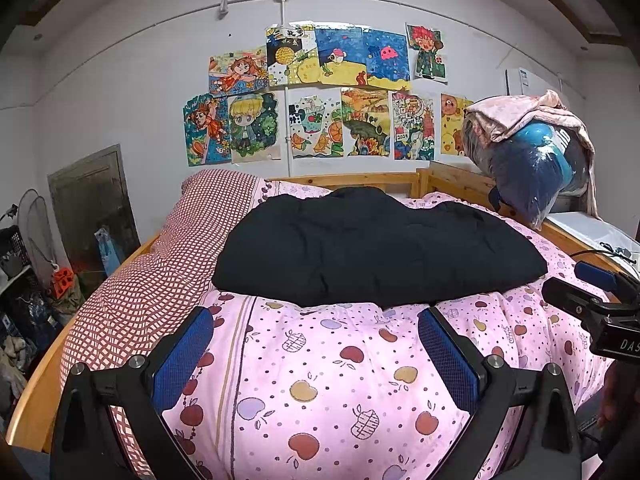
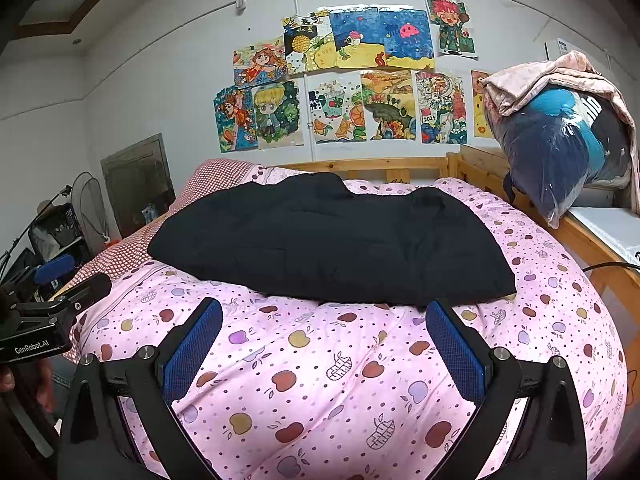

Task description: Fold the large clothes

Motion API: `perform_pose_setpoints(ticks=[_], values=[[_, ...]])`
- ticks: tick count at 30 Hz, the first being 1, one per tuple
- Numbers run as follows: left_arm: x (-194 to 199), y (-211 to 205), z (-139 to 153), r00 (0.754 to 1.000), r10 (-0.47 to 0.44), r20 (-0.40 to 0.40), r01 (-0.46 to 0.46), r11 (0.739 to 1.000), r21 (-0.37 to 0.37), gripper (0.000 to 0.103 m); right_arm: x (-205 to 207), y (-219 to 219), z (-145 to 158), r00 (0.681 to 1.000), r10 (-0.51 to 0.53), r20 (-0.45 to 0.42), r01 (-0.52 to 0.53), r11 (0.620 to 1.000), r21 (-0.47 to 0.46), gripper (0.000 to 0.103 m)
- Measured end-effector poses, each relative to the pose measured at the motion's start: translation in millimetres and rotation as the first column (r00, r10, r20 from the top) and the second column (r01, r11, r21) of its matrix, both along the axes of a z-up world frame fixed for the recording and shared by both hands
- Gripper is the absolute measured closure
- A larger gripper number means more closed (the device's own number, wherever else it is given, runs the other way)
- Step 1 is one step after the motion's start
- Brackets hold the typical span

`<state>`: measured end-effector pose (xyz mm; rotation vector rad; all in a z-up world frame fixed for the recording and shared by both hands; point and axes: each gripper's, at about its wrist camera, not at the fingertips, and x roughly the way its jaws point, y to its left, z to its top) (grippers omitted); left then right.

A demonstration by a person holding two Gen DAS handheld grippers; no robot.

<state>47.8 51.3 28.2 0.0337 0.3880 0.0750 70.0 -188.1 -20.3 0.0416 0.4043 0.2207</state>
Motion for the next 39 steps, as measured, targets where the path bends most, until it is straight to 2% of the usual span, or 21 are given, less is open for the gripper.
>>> perform_pose_setpoints(ticks=[39], values=[[-1.7, -1.6, -0.7, 1.0, 0.001, -0.001, -0.001, 1.0, 0.002, 0.0, -2.2, 4.7, -0.7, 1.0, -0.002, -0.002, 0.002, 1.0, 0.004, 0.003]])
